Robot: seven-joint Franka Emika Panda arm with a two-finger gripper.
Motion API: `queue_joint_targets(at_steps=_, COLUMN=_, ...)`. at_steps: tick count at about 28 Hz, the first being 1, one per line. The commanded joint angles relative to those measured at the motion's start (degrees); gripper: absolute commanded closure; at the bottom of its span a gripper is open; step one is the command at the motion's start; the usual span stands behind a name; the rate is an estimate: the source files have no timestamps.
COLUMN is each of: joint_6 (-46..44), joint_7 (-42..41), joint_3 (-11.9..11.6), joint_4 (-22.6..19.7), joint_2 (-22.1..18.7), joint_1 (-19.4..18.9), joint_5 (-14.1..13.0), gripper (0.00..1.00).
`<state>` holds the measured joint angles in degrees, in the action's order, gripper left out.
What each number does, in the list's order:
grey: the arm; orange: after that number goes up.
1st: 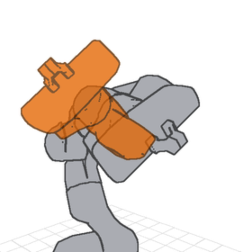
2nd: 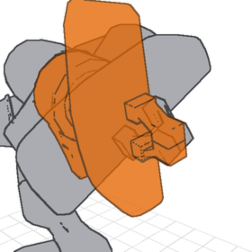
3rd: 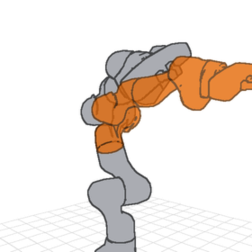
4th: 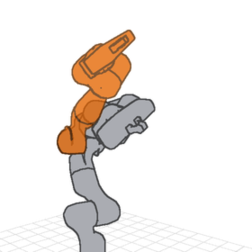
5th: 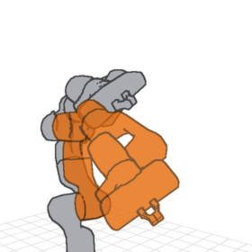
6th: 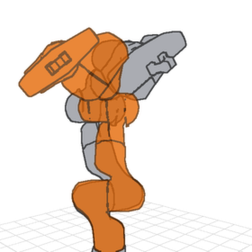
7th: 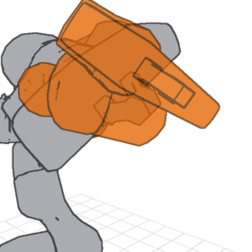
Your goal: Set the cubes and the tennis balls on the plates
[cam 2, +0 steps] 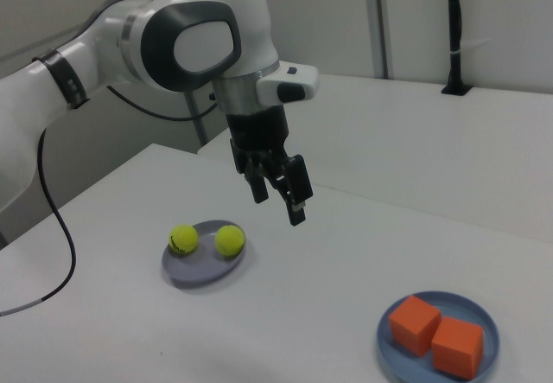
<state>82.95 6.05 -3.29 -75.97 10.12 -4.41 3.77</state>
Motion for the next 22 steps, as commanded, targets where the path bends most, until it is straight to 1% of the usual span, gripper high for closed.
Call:
queue_joint_targets(at_steps=1, joint_6=-0.2, joint_7=0.0, joint_3=-0.9, joint_4=-1.4, joint_2=-1.5, joint_1=-0.4, joint_5=-1.4, gripper=0.00)
queue_joint_targets(at_steps=4, joint_6=-0.3, joint_7=0.2, joint_3=-0.9, joint_4=-1.2, joint_2=-2.2, joint_1=0.3, joint_5=-2.4, gripper=0.00)
queue_joint_targets(at_steps=7, joint_6=-0.3, joint_7=0.2, joint_3=-0.1, joint_4=-1.3, joint_2=-5.3, joint_1=3.1, joint_5=-3.8, gripper=0.00)
queue_joint_targets(at_steps=10, joint_6=-0.5, joint_7=-0.2, joint_3=-0.1, joint_4=-2.3, joint_2=-8.5, joint_1=4.3, joint_5=-4.2, gripper=0.00)
queue_joint_targets(at_steps=15, joint_6=-0.7, joint_7=0.2, joint_3=-0.1, joint_4=-3.0, joint_2=-11.1, joint_1=4.4, joint_5=-4.2, gripper=0.00)
queue_joint_targets(at_steps=22, joint_6=-2.4, joint_7=-0.5, joint_3=0.3, joint_4=-3.7, joint_2=-16.0, joint_1=4.0, joint_5=-4.7, gripper=0.00)
